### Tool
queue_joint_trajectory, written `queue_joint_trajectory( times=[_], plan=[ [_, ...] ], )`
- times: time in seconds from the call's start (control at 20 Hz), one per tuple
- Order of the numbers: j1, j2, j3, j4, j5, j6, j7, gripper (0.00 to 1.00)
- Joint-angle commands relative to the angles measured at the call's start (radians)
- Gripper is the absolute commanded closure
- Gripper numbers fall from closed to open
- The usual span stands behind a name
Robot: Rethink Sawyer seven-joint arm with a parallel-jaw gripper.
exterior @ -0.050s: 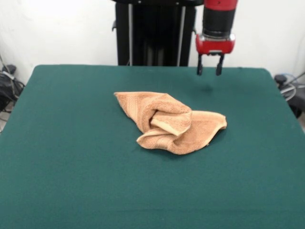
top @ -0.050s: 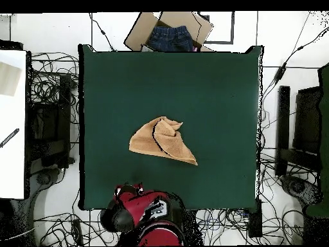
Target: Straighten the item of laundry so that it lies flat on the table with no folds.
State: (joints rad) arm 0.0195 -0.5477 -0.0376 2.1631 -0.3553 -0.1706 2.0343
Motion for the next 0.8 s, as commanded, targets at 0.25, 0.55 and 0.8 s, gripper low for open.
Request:
queue_joint_trajectory(
  times=[0.25,0.55,0.8],
  plan=[
    [0.008,0.05,0.078,-0.191,0.082,0.102,0.097,0.0],
    [-0.007,0.057,0.099,-0.211,0.086,0.125,0.093,0.0],
    [-0.021,0.048,0.113,-0.226,0.081,0.163,0.081,0.0]
  ],
)
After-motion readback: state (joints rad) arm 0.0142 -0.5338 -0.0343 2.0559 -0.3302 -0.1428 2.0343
